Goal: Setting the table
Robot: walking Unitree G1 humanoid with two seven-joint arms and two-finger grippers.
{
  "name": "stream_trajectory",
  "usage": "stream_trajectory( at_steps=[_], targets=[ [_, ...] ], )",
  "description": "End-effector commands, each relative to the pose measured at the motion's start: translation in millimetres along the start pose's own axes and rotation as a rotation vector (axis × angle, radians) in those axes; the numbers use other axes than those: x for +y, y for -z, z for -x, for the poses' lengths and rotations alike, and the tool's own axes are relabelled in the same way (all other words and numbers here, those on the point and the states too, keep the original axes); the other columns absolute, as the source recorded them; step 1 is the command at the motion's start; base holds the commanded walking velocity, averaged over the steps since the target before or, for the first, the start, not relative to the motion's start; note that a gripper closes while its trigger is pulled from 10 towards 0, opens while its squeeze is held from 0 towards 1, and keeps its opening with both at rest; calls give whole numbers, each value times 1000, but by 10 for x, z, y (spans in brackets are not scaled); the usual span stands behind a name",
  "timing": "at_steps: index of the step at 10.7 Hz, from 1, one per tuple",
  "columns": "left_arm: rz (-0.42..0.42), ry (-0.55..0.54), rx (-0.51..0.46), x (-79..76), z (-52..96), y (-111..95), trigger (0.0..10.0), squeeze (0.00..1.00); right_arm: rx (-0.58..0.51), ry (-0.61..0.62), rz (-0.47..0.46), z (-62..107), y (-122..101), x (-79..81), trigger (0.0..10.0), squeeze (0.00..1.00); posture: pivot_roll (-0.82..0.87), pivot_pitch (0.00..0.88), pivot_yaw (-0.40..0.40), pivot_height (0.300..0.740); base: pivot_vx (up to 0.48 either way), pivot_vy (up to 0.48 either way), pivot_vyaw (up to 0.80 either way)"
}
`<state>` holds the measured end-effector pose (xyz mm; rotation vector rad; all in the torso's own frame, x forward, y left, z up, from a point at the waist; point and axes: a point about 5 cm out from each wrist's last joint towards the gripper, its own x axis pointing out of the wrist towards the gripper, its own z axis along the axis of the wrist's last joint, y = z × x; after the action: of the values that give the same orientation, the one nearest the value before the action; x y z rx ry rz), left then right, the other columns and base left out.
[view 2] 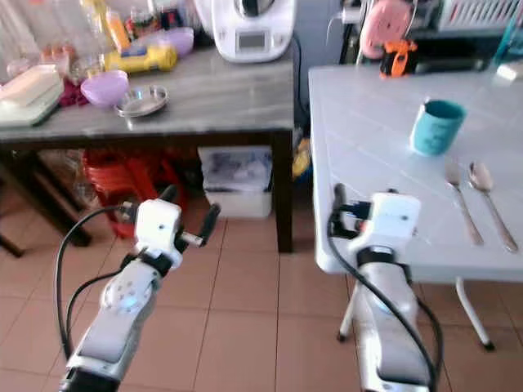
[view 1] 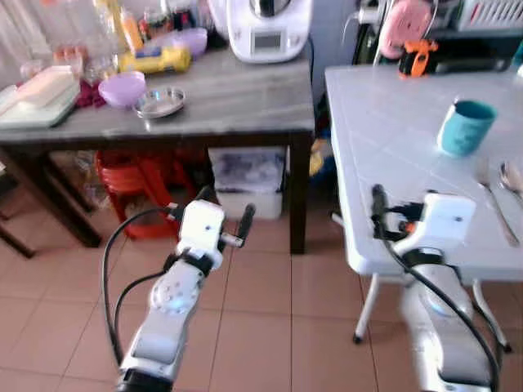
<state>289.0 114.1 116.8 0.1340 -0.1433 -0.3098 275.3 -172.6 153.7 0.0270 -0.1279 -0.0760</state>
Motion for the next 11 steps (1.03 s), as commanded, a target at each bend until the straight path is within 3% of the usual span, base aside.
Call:
stream_trajectory(
  at_steps=[1, 8, 11],
  targets=[
    [-4, -7, -1, 17, -6, -14, 10000, 0, -10, -2, 2, -7, -22, 1, 10000, 0, -142, 79, 124, 740, 0, -311, 0],
    [-6, -6, 11, 13, 14, 5, 10000, 0, 5, -13, 4, 4, 15, 30, 10000, 0, -135, 85, 121, 740, 0, -309, 0],
    [18, -4, 16, 16, 16, 17, 10000, 0, 13, -18, 1, 6, 38, 53, 10000, 0, -134, 84, 126, 740, 0, 0, 0]
  ],
)
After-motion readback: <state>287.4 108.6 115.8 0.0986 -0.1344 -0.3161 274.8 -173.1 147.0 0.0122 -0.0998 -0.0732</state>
